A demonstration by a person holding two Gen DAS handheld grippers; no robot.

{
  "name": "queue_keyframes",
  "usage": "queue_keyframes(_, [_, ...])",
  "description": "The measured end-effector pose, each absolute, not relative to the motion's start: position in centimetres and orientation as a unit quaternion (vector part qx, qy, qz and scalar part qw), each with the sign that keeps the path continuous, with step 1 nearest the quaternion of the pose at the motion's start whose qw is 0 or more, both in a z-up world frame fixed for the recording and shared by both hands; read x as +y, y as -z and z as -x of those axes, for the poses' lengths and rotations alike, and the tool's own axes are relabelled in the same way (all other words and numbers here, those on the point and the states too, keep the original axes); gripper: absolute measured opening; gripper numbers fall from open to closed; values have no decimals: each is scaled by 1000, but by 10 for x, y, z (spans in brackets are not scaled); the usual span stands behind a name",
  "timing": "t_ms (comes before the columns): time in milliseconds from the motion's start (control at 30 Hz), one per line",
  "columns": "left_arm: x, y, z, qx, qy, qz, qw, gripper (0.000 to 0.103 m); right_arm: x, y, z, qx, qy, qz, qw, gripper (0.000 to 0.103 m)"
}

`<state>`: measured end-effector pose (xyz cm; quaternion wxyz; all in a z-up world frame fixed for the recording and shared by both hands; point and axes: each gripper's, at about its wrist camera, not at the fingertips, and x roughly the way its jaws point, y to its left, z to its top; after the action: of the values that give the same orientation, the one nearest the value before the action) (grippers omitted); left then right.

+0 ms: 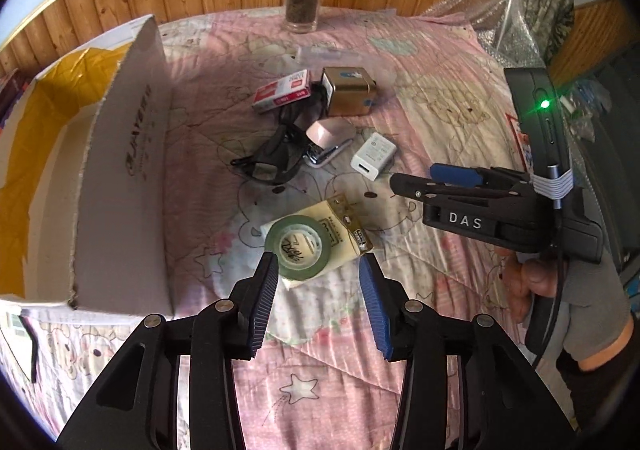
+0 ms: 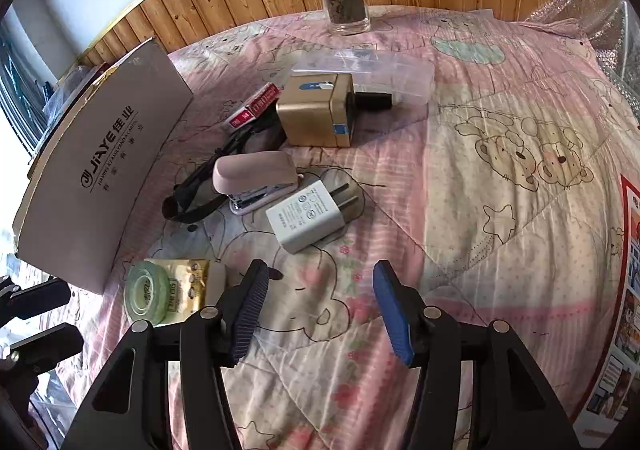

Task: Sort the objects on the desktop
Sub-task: 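Grasp the green tape roll with the left tool while the right tool grasps the beige tissue pack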

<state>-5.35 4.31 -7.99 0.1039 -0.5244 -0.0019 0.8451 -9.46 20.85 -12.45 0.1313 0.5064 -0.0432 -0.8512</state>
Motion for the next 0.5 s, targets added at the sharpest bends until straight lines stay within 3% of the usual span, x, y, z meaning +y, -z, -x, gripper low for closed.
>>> queue_keyframes(67, [45,91,62,-1,-841,532,97,45,211,128,95,-45,852,-503,138,64])
queue_keyframes(500, [28,131,85,-39,-836,543,67,50,183,128,79,-24,843,-487,226,64])
